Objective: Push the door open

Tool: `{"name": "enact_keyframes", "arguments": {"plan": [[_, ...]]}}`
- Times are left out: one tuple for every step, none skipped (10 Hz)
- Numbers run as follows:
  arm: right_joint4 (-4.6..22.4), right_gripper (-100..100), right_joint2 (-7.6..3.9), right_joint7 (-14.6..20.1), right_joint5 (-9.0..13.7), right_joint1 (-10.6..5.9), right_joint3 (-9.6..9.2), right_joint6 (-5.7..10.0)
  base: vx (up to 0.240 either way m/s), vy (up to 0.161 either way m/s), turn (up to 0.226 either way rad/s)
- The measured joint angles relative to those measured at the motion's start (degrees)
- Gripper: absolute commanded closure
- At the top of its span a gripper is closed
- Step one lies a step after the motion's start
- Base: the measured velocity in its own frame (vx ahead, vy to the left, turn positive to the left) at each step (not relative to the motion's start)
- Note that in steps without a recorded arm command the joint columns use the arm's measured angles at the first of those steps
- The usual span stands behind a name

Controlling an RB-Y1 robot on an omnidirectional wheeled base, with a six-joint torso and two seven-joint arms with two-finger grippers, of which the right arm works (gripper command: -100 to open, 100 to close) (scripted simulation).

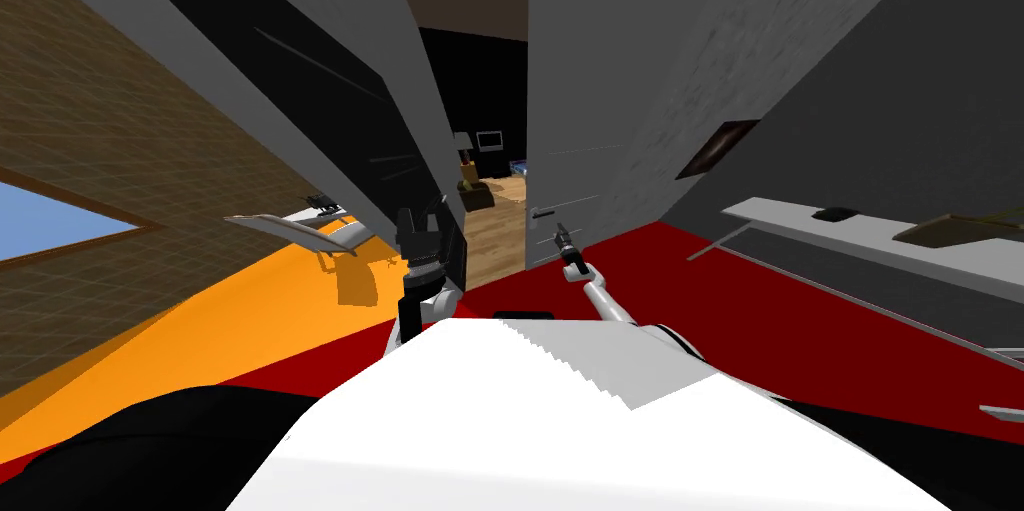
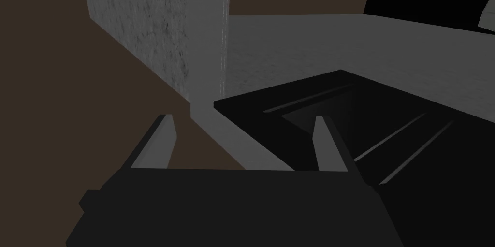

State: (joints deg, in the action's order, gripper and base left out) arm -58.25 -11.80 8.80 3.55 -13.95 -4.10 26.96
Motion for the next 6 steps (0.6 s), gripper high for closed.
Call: {"name": "enact_keyframes", "arguments": {"plan": [[1.6, -100, -0.27, 0.3, 0.1, -0.99, -0.12, 0.15, -0.007, -0.107, 0.195], [4.0, -100, -0.45, 0.7, 0.3, -2.32, -0.2, 0.67, 0.003, -0.116, 0.202], [5.5, -100, -0.66, 1.0, 0.4, -3.15, -0.32, 0.85, 0.004, -0.108, 0.16], [6.9, -100, -0.85, 1.3, 0.5, -3.91, -0.43, 0.87, -0.003, -0.095, 0.166], [8.3, -100, -1.03, 1.5, 0.6, -4.79, -0.52, 0.91, -0.006, -0.099, 0.156], [9.5, -100, -1.11, 1.7, 0.7, -5.54, -0.6, 0.89, -0.008, -0.1, 0.175]]}}
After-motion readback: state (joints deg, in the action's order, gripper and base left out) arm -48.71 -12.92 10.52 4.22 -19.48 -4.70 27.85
